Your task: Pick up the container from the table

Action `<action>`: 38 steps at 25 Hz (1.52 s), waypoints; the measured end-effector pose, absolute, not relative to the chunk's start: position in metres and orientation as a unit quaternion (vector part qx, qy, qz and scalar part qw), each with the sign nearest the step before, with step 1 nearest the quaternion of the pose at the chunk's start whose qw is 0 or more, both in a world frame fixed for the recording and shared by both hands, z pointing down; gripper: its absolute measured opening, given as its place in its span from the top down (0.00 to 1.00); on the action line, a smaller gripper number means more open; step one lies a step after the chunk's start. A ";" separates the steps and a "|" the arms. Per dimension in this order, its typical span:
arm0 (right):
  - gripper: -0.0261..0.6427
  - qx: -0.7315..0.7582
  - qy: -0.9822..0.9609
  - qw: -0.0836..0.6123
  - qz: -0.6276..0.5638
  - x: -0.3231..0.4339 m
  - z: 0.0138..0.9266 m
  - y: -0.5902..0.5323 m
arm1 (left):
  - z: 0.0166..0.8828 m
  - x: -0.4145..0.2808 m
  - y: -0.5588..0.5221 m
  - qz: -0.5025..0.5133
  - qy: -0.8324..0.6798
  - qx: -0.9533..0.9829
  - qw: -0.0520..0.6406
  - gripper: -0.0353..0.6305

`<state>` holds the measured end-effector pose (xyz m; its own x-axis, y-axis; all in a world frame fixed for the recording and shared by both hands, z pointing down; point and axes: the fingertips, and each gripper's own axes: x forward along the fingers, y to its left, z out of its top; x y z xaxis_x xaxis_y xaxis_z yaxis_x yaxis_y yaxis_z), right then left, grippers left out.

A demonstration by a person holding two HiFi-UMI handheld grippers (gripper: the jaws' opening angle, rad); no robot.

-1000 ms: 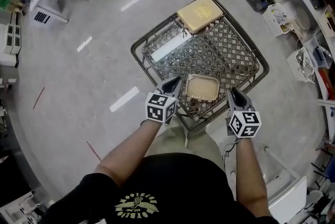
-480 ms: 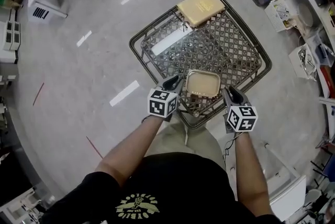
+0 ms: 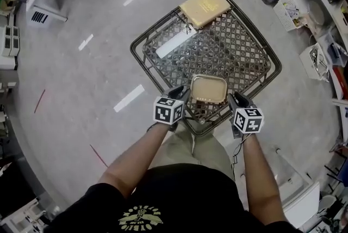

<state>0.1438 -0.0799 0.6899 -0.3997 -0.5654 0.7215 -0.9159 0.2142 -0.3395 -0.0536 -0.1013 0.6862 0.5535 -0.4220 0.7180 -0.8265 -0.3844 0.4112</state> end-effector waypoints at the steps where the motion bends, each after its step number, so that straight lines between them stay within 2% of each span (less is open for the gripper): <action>1: 0.81 0.496 -0.743 0.232 0.385 0.145 0.695 -0.080 | 0.688 -0.053 -0.101 0.262 -0.393 0.790 0.390 0.79; 25: 0.81 0.468 -0.704 0.251 0.471 0.137 0.772 -0.083 | 0.720 -0.044 -0.103 0.296 -0.379 0.780 0.400 0.78; 29: 0.88 0.463 -0.699 0.228 0.495 0.132 0.772 -0.082 | 0.718 -0.044 -0.101 0.296 -0.377 0.781 0.401 0.77; 38: 0.90 0.459 -0.688 0.205 0.523 0.134 0.771 -0.083 | 0.719 -0.038 -0.104 0.293 -0.369 0.779 0.413 0.75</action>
<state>0.1345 -0.0835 0.7712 -0.4939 -0.4178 0.7625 -0.8468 0.0320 -0.5310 -0.0382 -0.1036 0.7190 0.5567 -0.3332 0.7610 -0.8168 -0.3865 0.4283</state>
